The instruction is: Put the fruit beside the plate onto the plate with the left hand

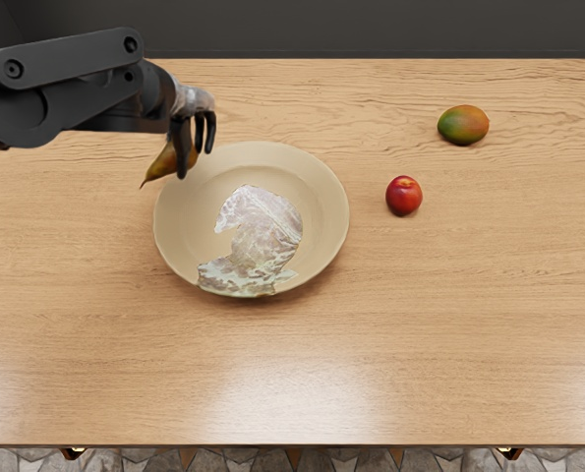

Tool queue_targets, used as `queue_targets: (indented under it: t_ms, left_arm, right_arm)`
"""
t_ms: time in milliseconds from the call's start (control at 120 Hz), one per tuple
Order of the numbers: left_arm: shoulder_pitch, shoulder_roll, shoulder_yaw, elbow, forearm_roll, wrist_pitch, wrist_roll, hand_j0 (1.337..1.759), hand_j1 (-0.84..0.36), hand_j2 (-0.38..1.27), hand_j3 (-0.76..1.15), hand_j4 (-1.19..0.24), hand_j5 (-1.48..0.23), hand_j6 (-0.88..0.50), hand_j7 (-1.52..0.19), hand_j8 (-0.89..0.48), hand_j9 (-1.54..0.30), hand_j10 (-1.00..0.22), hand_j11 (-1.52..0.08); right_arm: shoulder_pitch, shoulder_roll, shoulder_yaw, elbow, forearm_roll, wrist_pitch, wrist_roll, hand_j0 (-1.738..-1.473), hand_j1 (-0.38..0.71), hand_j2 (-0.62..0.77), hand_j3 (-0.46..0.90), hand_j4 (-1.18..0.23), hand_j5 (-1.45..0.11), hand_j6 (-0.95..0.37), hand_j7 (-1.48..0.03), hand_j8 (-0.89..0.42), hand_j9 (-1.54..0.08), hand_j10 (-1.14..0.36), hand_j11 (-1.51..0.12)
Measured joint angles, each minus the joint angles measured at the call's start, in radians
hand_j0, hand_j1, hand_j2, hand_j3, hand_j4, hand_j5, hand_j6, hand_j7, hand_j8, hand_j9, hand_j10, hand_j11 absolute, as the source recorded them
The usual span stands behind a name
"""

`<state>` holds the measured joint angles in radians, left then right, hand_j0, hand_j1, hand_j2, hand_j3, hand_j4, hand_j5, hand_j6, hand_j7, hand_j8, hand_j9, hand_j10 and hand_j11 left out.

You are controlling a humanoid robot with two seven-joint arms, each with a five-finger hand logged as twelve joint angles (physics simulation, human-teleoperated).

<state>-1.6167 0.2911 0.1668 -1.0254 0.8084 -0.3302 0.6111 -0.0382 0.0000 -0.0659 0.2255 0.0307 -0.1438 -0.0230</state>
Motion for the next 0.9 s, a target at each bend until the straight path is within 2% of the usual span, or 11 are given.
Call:
queue_targets:
  t_ms: [275, 600, 633, 642, 683, 733, 817, 900]
  left_arm:
    - [-0.008, -0.059, 0.001, 0.005, -0.034, -0.002, 0.000, 1.650, -0.42, 0.62, 0.00, -0.82, -1.24, -0.50, -1.20, -0.41, -1.17, -0.59, -1.17]
    - [0.047, -0.144, 0.006, 0.041, -0.051, -0.002, 0.000, 1.650, -0.39, 0.57, 0.00, -0.82, -1.24, -0.52, -1.20, -0.42, -1.17, -0.60, -1.17]
    - [0.050, -0.164, 0.007, 0.050, -0.049, -0.002, 0.000, 1.650, -0.38, 0.58, 0.00, -0.83, -1.23, -0.55, -1.21, -0.42, -1.17, -0.60, -1.17]
    - [0.051, -0.166, 0.007, 0.052, -0.050, -0.001, 0.000, 1.650, -0.38, 0.58, 0.00, -0.83, -1.22, -0.56, -1.20, -0.47, -1.17, -0.61, -1.17]
    - [0.051, -0.168, 0.009, 0.060, -0.048, -0.002, 0.000, 1.651, -0.38, 0.58, 0.00, -0.83, -1.22, -0.57, -1.19, -0.45, -1.17, -0.61, -1.16]
    - [0.046, -0.173, 0.007, 0.080, -0.045, 0.003, 0.000, 1.652, -0.32, 0.49, 0.00, -0.74, -1.08, -0.53, -1.06, -0.42, -1.04, -0.57, -1.03]
    - [0.049, -0.188, 0.003, 0.108, -0.045, 0.017, 0.000, 1.654, -0.11, 0.32, 0.00, -0.50, -0.73, -0.36, -0.71, -0.29, -0.70, -0.39, -0.69]
    - [0.050, -0.183, -0.001, 0.121, -0.061, 0.022, 0.000, 1.655, 0.05, 0.22, 0.00, -0.33, -0.48, -0.24, -0.47, -0.19, -0.46, -0.26, -0.46]
  right_arm:
    - [-0.002, 0.000, 0.000, 0.000, 0.000, 0.000, 0.000, -1.658, -0.31, -0.01, 0.00, -0.03, -0.04, -0.03, -0.04, -0.03, -0.04, -0.03, -0.04]
    - [-0.005, 0.000, 0.000, 0.000, 0.000, 0.000, 0.000, -1.658, -0.31, -0.01, 0.00, -0.03, -0.04, -0.03, -0.04, -0.03, -0.04, -0.03, -0.04]
    - [-0.005, 0.000, 0.000, 0.000, 0.000, 0.000, 0.000, -1.658, -0.31, -0.01, 0.00, -0.03, -0.04, -0.03, -0.04, -0.03, -0.04, -0.03, -0.04]
    - [-0.005, 0.000, 0.000, 0.000, 0.000, 0.000, 0.000, -1.658, -0.31, -0.01, 0.00, -0.03, -0.04, -0.03, -0.04, -0.03, -0.04, -0.03, -0.04]
    - [-0.005, 0.000, 0.000, 0.000, 0.000, 0.000, 0.000, -1.658, -0.31, -0.01, 0.00, -0.03, -0.04, -0.03, -0.04, -0.03, -0.04, -0.03, -0.04]
    - [-0.005, 0.000, 0.000, 0.000, 0.000, 0.000, 0.000, -1.658, -0.31, -0.01, 0.00, -0.03, -0.04, -0.03, -0.04, -0.03, -0.04, -0.03, -0.04]
    - [-0.005, 0.000, -0.001, 0.000, 0.000, 0.000, 0.000, -1.658, -0.31, -0.01, 0.00, -0.03, -0.04, -0.03, -0.04, -0.03, -0.04, -0.03, -0.04]
    - [-0.005, 0.000, -0.001, 0.000, 0.000, 0.000, 0.000, -1.658, -0.31, -0.01, 0.00, -0.03, -0.04, -0.03, -0.04, -0.03, -0.04, -0.03, -0.04]
